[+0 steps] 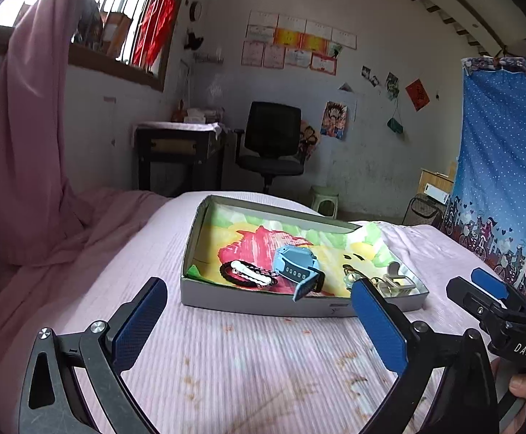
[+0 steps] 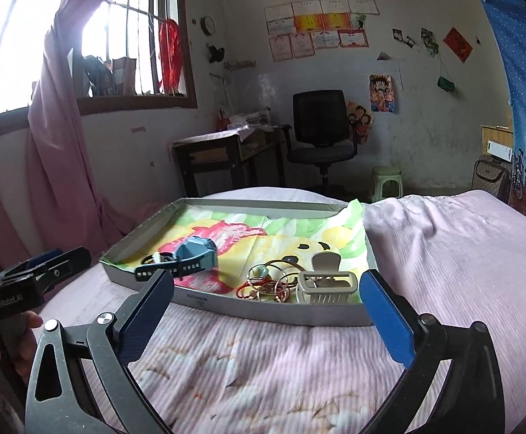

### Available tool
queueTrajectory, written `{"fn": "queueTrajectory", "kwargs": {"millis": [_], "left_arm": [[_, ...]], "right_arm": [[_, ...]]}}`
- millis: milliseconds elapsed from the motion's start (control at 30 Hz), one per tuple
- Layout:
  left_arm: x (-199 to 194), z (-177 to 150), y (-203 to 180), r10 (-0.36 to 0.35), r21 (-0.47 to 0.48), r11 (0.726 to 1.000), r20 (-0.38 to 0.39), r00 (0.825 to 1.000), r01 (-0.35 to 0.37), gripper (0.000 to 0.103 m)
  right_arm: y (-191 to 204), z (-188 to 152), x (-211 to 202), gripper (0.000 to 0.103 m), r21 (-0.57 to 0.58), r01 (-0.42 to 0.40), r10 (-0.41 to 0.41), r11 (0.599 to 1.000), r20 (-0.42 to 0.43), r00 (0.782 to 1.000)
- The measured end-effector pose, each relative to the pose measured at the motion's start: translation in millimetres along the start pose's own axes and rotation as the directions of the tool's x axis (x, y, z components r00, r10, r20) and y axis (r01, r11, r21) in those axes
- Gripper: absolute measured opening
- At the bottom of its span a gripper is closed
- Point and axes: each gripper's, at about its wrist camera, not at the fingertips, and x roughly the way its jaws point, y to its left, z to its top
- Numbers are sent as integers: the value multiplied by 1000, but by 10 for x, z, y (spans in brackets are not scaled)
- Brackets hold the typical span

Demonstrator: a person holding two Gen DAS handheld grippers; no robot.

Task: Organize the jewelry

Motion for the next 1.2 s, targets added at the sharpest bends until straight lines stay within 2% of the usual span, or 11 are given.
{"fn": "queueTrajectory", "kwargs": {"millis": [500,933,1200], "left_arm": [[-532,-194,-171,1,56,998,56,998,-4,102],[-961,-435,-167,5,50,999,80,997,-9,102],[-1135,-642,-141,17,31,999,82,996,-20,102]], "right_arm": [[50,-97,-567,102,-18,-16,17,1000,79,997],[77,-327,-1038,102,-19,22,-21,1000,87,996],[169,-507,-1257,102,-77,73,-66,994,97,993]]}}
